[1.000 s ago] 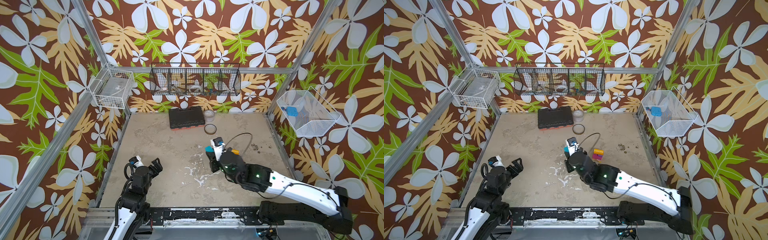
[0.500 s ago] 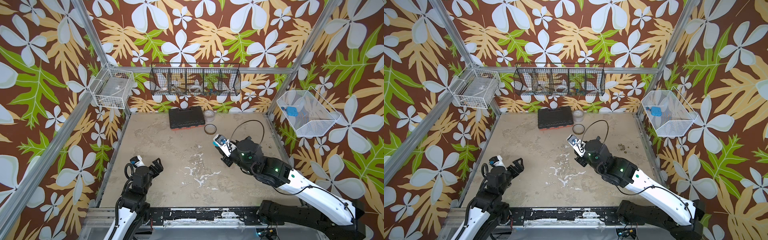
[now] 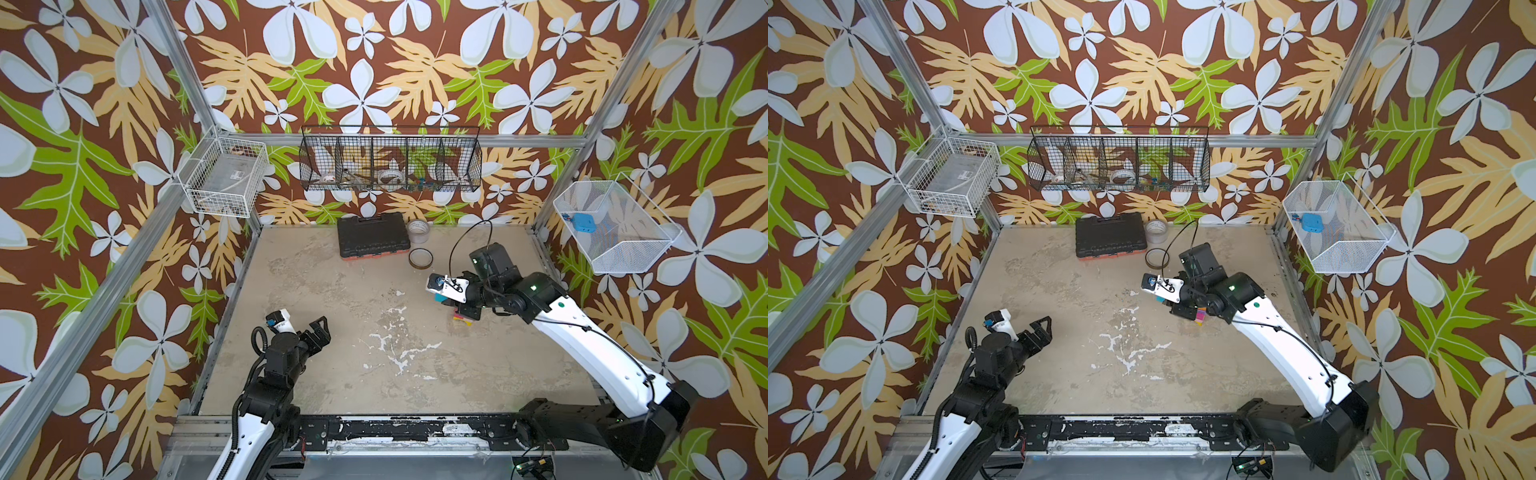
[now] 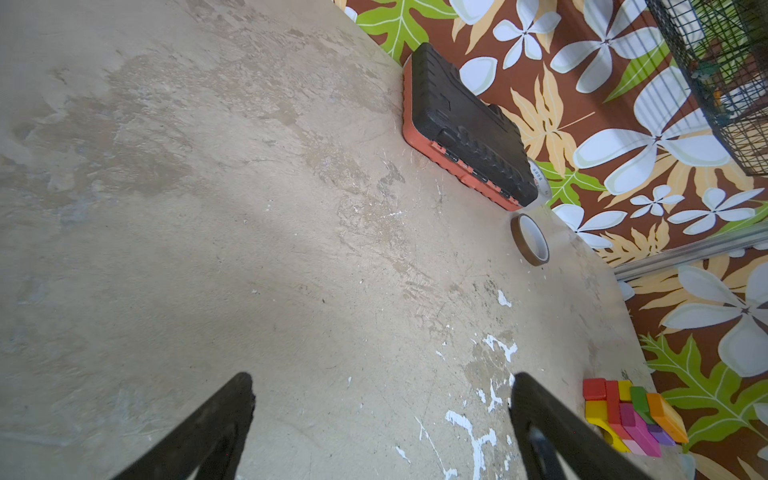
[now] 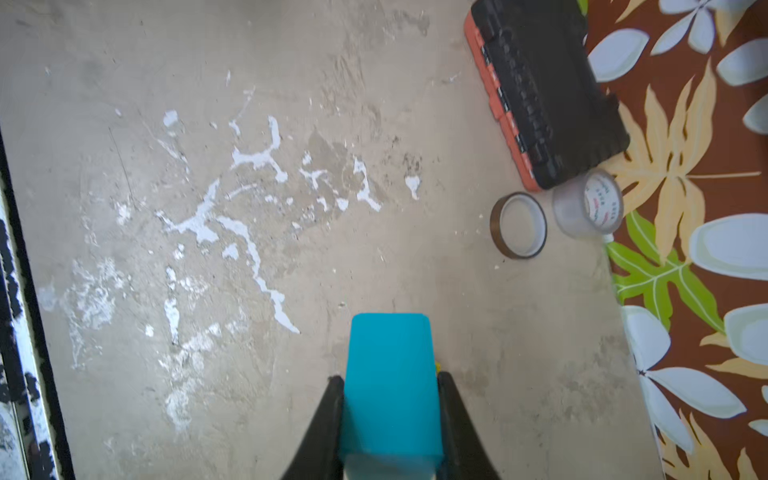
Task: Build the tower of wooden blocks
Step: 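Lift the teal block and carry it with the right gripper over the stack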
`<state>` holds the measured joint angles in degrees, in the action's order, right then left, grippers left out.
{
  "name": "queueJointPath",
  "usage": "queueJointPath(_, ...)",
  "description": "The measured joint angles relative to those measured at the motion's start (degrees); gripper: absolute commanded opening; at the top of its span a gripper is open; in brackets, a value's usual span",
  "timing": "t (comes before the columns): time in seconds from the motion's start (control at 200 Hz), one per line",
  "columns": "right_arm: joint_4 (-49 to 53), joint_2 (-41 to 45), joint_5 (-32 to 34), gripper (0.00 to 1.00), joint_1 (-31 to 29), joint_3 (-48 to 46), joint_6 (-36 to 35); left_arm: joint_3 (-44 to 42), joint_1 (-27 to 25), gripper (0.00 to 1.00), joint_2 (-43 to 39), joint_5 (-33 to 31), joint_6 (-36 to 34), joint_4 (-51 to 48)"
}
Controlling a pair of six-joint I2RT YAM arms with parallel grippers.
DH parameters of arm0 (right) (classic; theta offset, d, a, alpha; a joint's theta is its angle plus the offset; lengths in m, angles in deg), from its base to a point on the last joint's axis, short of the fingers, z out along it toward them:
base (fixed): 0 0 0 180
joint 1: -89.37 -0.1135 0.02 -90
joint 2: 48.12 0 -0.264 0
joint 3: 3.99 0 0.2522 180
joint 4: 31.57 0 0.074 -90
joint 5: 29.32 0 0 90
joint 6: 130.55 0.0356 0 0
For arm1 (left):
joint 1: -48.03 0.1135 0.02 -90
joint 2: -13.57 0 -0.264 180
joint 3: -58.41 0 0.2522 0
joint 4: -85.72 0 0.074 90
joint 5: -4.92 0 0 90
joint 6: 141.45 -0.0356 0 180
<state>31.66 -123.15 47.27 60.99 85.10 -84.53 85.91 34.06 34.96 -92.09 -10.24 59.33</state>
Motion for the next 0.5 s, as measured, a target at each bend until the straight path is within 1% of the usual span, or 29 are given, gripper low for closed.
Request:
queueJointPath(0.21, 2.9, -2.7, -1.7, 0.00, 7.0, -2.2, -5.2, -0.3, 0.0, 0.97, -1.3, 0.8, 0.0, 0.0)
queueJointPath(0.321, 2.8, -4.2, -3.1, 0.00, 8.6, -2.7, -7.5, -0.3, 0.0, 0.97, -1.0, 0.9, 0.0, 0.0)
queueJointPath(0.501, 2.4, -7.8, -3.3, 0.00, 10.9, -2.1, -9.5, -0.3, 0.0, 0.97, -0.5, 0.9, 0.0, 0.0)
